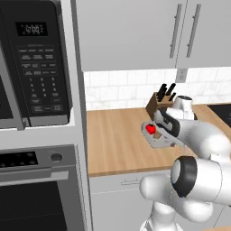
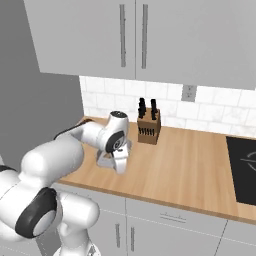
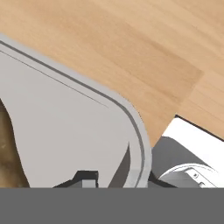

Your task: Take the meat container that has the steak and place it on the second highest rack of the freezer. Then take the vegetable container that has the sweet potato and tomato and place it on the highest rack of the freezer.

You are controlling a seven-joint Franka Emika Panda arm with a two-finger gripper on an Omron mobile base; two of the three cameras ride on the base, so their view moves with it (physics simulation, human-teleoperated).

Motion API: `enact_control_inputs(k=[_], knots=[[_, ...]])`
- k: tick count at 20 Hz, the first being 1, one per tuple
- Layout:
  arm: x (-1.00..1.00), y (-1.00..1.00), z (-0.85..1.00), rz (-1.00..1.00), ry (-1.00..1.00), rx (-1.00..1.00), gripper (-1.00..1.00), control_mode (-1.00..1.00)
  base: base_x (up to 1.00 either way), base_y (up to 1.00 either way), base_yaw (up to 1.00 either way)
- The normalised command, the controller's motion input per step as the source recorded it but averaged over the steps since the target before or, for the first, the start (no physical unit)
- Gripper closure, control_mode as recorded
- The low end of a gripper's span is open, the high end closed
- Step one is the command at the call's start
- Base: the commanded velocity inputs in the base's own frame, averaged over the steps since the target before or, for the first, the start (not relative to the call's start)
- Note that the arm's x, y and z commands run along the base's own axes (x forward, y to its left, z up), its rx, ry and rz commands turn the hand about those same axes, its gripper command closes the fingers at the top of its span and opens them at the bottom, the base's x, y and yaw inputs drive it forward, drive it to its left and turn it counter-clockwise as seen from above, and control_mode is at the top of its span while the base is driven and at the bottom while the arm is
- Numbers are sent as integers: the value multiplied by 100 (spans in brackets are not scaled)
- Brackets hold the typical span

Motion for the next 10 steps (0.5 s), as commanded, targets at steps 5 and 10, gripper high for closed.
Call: enact_control_inputs(k=[5,10], knots=[[-31,10,64,-1,-1,-3,100,-100,0,0,0],[-20,25,69,-6,-2,-3,100,-100,0,0,0]])
